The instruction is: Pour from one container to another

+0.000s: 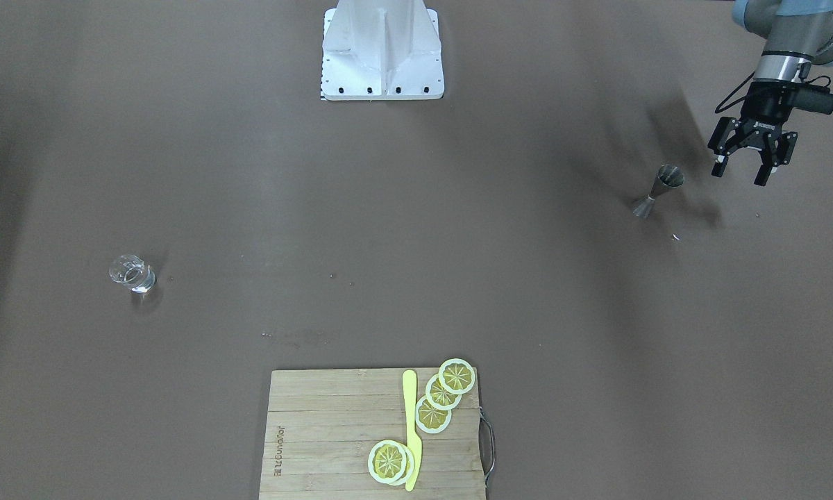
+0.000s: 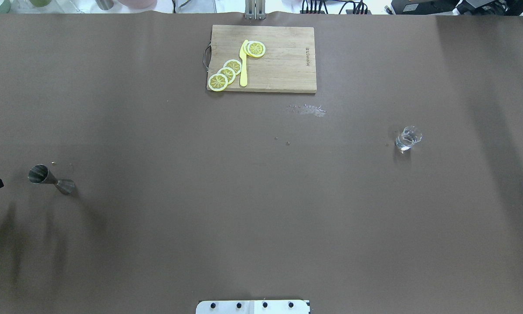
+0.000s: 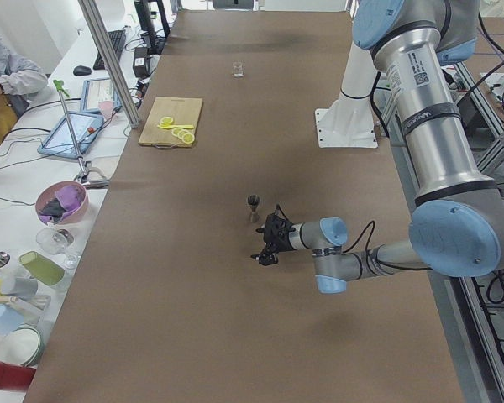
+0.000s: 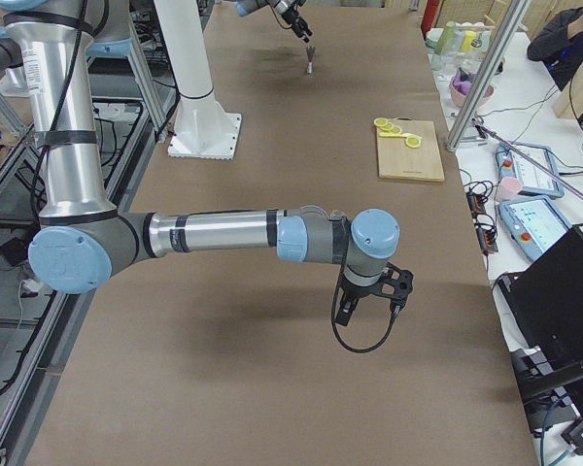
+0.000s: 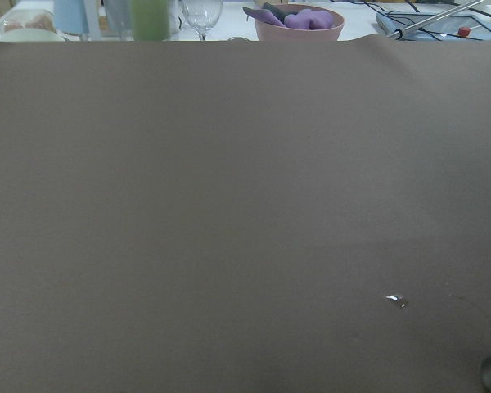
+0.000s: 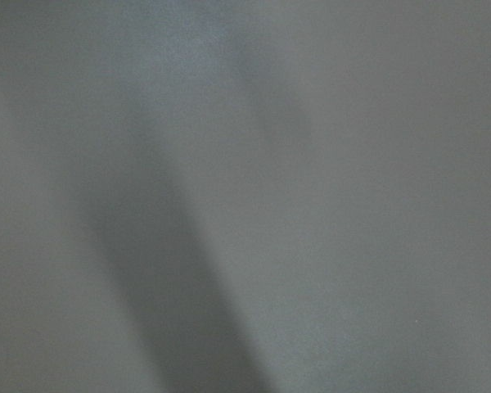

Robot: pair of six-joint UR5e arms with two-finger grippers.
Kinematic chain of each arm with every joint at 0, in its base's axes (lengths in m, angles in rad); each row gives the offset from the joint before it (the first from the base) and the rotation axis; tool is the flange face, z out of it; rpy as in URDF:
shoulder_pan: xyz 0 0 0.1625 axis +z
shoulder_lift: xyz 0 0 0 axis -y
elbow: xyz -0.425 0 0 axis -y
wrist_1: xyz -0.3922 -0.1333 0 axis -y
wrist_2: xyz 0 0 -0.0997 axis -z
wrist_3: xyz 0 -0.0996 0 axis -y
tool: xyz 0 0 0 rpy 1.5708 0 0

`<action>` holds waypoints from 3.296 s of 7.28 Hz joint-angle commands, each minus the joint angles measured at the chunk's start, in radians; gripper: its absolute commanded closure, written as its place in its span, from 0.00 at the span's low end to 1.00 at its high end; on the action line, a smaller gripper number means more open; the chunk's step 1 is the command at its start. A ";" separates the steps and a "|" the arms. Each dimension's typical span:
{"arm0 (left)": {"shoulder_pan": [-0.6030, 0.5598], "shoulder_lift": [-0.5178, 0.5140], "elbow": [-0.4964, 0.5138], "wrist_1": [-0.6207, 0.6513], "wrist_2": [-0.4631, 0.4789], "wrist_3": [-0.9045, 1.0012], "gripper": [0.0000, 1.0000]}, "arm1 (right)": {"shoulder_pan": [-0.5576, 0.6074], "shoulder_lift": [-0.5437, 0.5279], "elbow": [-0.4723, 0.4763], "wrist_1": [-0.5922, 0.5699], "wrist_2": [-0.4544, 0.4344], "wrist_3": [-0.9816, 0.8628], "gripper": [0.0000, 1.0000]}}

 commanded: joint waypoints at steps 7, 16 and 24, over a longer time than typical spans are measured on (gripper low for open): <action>-0.633 -0.104 -0.003 0.702 -0.919 0.549 0.01 | 0.033 -0.015 0.015 0.002 0.013 -0.001 0.00; -1.123 -0.097 -0.337 1.622 -1.099 1.292 0.01 | 0.122 -0.176 0.180 0.001 0.041 -0.001 0.00; -1.145 -0.237 -0.366 1.978 -0.950 1.289 0.01 | 0.122 -0.178 0.176 -0.001 0.033 -0.001 0.00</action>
